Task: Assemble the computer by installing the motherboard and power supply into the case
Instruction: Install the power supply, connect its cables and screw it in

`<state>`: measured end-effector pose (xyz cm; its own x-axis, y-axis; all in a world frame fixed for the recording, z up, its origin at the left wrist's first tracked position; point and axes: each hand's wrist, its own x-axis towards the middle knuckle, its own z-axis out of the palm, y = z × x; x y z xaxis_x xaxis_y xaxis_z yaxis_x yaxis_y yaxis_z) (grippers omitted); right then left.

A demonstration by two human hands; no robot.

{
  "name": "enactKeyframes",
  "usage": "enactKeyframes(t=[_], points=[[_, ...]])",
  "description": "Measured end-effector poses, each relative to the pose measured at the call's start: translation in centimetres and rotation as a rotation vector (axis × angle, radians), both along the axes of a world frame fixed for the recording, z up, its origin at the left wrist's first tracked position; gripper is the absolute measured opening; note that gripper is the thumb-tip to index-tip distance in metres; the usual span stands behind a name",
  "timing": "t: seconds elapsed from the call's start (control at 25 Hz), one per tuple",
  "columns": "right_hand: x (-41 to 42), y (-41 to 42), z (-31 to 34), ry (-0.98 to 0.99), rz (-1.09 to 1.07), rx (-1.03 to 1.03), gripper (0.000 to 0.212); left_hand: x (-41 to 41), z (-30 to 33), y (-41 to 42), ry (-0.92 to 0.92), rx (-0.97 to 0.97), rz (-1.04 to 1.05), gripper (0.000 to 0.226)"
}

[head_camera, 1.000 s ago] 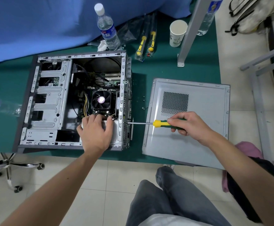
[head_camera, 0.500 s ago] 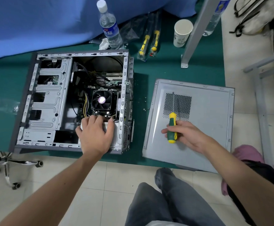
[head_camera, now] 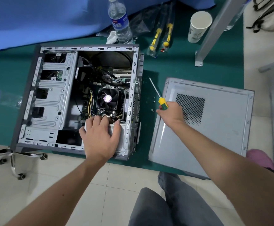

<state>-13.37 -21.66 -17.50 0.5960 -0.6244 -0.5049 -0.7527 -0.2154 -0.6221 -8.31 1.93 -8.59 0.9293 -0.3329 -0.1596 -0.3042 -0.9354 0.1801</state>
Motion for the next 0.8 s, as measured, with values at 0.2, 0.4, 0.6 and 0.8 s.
enactKeyframes(t=[0.2,0.4,0.6,0.8], points=[[0.7,0.1,-1.1,0.040,-0.002,-0.054,0.013,0.0,-0.3,0.1,0.000,0.007,0.000,0.047],[0.8,0.7,-1.3,0.063,0.054,-0.074,0.030,0.3,-0.2,0.1,0.005,0.016,0.002,0.048],[-0.8,0.9,-1.1,-0.106,-0.093,0.023,0.030,0.4,-0.4,0.1,0.018,0.016,0.011,0.050],[-4.3,2.3,1.1,-0.214,-0.262,0.296,0.024,0.2,-0.5,0.5,0.024,0.025,0.018,0.046]])
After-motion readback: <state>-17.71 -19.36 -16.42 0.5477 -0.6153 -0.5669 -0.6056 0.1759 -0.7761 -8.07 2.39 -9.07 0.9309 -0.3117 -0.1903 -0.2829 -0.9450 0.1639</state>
